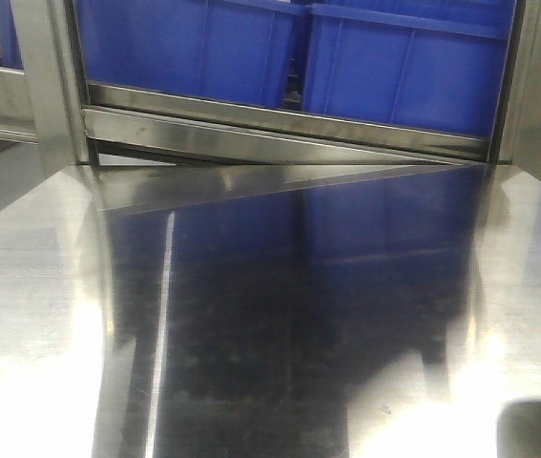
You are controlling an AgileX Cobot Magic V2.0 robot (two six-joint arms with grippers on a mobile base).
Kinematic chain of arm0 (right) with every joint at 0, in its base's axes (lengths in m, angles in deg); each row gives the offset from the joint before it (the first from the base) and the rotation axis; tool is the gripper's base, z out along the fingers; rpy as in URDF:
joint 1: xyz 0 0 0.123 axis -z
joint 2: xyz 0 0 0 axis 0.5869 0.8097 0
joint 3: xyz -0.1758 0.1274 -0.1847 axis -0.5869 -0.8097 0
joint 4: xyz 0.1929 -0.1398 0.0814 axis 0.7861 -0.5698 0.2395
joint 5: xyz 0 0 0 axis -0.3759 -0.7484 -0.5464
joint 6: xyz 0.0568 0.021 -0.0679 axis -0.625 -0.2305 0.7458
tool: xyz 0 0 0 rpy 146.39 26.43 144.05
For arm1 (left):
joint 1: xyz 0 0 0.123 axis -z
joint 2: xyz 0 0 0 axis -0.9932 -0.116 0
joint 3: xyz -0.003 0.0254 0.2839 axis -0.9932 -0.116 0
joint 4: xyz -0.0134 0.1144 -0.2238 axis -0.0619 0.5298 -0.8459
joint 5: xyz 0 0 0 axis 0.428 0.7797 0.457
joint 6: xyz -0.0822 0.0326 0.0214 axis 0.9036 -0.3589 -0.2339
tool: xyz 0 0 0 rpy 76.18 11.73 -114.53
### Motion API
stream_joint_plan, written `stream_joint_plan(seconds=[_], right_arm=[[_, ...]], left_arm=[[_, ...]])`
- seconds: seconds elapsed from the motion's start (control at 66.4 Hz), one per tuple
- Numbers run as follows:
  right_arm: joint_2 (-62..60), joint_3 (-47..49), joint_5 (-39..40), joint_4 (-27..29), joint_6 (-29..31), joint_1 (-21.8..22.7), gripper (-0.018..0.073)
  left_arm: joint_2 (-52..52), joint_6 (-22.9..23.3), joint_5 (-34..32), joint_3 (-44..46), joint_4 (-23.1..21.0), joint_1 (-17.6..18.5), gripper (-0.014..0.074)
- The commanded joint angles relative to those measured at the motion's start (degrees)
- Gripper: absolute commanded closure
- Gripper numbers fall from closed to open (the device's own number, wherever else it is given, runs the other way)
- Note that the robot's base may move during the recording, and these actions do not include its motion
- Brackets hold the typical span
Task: Move white bin to right shelf second layer
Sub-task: 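Lift the white bin off the table with the right gripper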
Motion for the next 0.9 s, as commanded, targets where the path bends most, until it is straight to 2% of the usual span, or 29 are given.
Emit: stream_joint_plan(seconds=[0.0,0.12,0.888], right_arm=[[0.05,1.61,6.37,-0.35,-3.26,0.24,0.0451],[0.05,1.61,6.69,-0.81,-7.68,0.24,0.0451],[0.05,1.61,6.69,-0.94,-7.74,0.24,0.0451]], left_arm=[[0.92,0.17,-4.52,-2.11,-0.36,0.45,0.0512],[0.92,0.17,-4.52,-2.11,-0.36,0.45,0.0512],[0.92,0.17,-4.52,-2.11,-0.36,0.45,0.0512]])
